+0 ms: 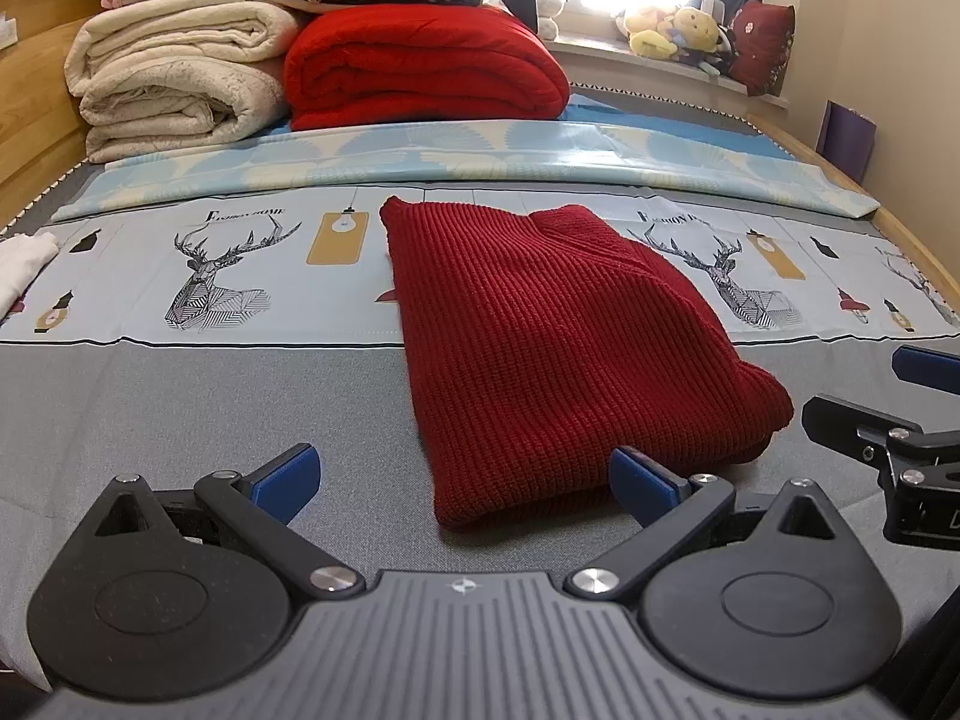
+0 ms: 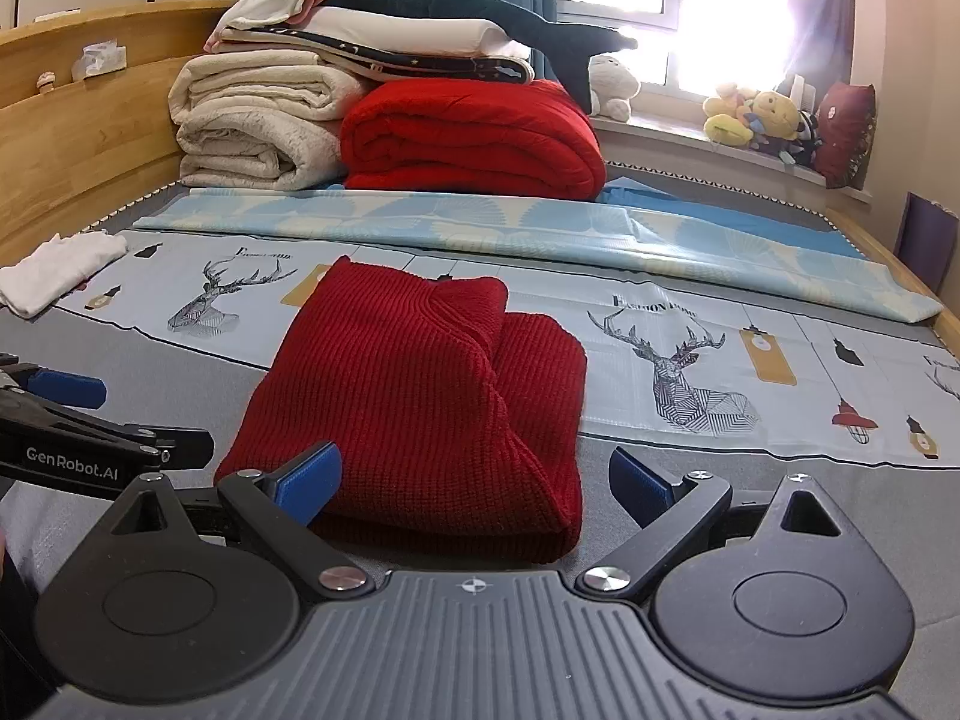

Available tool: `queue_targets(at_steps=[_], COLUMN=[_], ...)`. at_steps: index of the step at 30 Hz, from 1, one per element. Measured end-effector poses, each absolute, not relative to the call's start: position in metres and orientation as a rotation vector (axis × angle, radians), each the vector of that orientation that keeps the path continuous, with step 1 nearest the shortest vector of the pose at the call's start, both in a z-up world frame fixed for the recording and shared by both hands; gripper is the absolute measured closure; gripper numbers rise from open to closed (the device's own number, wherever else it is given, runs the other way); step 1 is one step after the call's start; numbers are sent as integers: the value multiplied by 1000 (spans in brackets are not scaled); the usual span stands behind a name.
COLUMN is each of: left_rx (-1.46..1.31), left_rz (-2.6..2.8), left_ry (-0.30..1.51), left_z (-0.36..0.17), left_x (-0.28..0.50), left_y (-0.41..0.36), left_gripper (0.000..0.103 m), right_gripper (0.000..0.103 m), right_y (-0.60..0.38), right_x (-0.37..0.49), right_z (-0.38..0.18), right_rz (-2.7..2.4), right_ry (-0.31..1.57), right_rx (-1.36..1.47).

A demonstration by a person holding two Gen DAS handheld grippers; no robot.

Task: Fold small clothes

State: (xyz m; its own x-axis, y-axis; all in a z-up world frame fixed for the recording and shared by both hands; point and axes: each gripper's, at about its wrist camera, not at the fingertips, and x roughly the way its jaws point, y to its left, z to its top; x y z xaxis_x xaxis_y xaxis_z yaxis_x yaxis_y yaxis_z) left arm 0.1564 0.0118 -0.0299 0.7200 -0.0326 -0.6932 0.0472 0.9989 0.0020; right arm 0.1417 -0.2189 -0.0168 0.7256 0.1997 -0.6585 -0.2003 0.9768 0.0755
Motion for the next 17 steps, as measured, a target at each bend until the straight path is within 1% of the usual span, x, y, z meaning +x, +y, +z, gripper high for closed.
queue_targets(at_steps=[17], left_rx=[32], left_rz=[-52], left_ry=[768], left_z=[-33], left_x=[159], left_y=[11], left_gripper=[0], right_gripper=[7], right_y=[-221], right_x=[144], right_z=[-19], right_rz=[234], right_ry=[725], right_rx=[-14])
